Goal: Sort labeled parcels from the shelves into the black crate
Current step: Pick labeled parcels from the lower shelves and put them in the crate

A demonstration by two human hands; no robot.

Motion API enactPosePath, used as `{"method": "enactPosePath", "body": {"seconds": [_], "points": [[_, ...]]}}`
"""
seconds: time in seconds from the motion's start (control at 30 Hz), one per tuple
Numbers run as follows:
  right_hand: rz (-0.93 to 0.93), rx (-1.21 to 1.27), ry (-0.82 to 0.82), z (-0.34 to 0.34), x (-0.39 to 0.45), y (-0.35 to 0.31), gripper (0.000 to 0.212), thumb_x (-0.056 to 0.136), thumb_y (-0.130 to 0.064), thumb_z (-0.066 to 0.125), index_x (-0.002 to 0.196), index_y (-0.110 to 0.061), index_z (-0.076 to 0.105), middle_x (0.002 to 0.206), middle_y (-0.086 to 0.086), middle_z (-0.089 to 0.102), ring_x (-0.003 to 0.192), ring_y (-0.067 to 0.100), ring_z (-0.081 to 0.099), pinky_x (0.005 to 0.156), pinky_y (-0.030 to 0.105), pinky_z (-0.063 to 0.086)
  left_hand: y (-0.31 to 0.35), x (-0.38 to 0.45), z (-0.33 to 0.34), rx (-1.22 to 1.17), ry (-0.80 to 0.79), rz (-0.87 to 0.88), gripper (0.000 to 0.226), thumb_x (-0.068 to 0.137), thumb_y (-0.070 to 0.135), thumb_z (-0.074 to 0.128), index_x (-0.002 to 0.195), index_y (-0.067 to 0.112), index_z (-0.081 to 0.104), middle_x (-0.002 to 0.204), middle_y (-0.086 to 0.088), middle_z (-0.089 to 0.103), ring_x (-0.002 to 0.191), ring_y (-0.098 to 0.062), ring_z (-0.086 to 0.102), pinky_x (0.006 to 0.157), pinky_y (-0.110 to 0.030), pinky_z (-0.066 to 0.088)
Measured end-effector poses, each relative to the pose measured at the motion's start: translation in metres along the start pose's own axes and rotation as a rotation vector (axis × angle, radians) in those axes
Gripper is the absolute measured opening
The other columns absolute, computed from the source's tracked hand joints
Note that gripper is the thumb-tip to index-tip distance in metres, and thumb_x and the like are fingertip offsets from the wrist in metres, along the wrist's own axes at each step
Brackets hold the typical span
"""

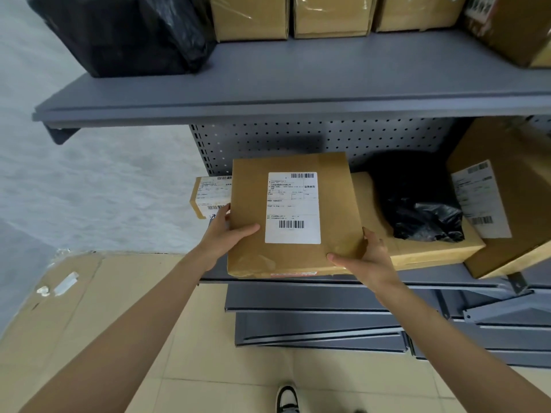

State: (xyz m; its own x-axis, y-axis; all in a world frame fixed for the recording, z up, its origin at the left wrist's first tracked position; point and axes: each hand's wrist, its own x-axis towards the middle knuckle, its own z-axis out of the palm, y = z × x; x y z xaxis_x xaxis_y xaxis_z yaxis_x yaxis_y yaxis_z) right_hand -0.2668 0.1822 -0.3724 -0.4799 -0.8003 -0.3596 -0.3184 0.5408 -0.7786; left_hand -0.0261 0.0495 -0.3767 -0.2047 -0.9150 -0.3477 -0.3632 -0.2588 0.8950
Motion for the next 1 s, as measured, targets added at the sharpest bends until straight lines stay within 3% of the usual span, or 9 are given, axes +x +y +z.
{"method": "enactPosePath", "body": {"seconds": [0.13, 0.27, 0.57, 1.0], "points": [[-0.013, 0.007, 0.005, 0.003, 0.002, -0.004, 0.097, 0.064, -0.031, 0.083, 0.142, -0.018, 0.029, 0.13, 0.006, 0.04, 0.124, 0.027, 0.04, 0.102, 0.036, 0.035, 0.002, 0.003, -0.005, -0.003, 0.012, 0.027, 0.082, 0.073, 0.03, 0.077, 0.14, 0.024, 0.03, 0.118, 0.011, 0.048, 0.094, -0.003, 0.052, 0.073, -0.021, 0.043], [0.043, -0.009, -0.01, 0.009, 0.0, -0.002, 0.093, 0.065, -0.035, 0.081, 0.141, -0.017, 0.029, 0.128, 0.008, 0.04, 0.124, 0.032, 0.039, 0.104, 0.043, 0.038, -0.004, 0.007, -0.004, 0.009, -0.034, -0.008, 0.081, 0.074, 0.031, 0.076, 0.14, 0.025, 0.03, 0.115, 0.013, 0.049, 0.087, 0.004, 0.051, 0.066, -0.017, 0.041], [0.078, -0.165, 0.016, 0.017, 0.007, 0.003, 0.095, 0.068, -0.038, 0.078, 0.143, -0.016, 0.024, 0.133, 0.009, 0.036, 0.124, 0.036, 0.036, 0.102, 0.048, 0.037, -0.029, 0.018, 0.004, 0.003, -0.138, -0.081, 0.073, 0.077, 0.025, 0.074, 0.137, 0.022, 0.033, 0.128, 0.006, 0.052, 0.103, -0.008, 0.053, 0.09, -0.029, 0.043], [0.092, -0.174, -0.033, 0.035, 0.043, 0.008, 0.09, 0.079, -0.03, 0.071, 0.147, -0.012, 0.015, 0.147, 0.011, 0.031, 0.136, 0.031, 0.028, 0.112, 0.045, 0.026, -0.03, 0.058, 0.005, 0.113, -0.171, -0.098, 0.08, 0.078, 0.027, 0.072, 0.143, 0.021, 0.025, 0.139, 0.003, 0.044, 0.105, -0.008, 0.045, 0.09, -0.028, 0.039]]}}
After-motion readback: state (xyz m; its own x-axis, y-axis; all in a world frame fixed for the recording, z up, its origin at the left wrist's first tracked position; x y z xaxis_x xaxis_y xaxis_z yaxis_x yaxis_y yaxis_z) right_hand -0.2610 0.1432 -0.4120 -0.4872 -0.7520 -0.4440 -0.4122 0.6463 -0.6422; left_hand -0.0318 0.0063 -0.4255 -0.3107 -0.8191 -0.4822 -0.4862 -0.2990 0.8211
